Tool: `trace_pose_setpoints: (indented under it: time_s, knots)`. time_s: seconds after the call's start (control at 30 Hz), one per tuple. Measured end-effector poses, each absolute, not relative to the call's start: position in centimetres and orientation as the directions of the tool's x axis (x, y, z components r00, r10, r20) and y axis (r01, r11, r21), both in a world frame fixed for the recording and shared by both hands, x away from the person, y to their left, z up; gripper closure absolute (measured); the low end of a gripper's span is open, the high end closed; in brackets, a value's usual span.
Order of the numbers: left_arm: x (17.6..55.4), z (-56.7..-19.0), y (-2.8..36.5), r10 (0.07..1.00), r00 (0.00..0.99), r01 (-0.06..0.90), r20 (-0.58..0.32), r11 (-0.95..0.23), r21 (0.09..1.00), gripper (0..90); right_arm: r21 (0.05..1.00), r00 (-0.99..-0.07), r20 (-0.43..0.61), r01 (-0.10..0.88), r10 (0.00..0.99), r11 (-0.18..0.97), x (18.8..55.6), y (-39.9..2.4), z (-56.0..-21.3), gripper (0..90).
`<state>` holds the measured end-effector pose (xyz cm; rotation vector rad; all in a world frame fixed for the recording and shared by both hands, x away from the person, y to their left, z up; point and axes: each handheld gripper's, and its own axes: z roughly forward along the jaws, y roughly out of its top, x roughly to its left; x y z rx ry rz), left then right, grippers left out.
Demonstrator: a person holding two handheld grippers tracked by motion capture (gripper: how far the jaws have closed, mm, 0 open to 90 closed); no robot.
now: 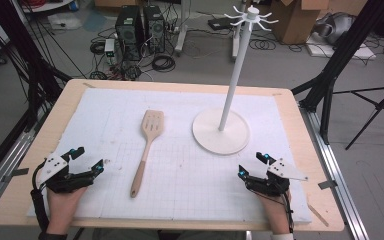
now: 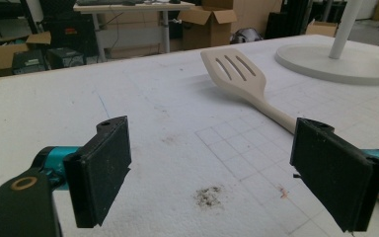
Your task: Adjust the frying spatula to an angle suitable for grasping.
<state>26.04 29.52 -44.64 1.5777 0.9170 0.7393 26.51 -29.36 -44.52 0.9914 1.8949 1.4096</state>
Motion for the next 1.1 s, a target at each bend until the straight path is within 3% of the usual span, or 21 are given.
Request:
trace_pose_setpoints:
  time_s: [0.63,1.1]
  knots:
    - [25.52,-44.70,29.50,0.859,0.512,0.118,0.019,-0.092,0.989,18.2,0.957,-0.548,-0.008,0.238,0.837,0.165,26.60,-29.27,-44.52,16.2]
    - [25.54,-44.28,29.45,0.858,0.512,0.159,-0.029,-0.062,0.985,18.2,0.955,-0.538,-0.006,0.247,0.843,0.164,26.71,-29.29,-44.51,16.2]
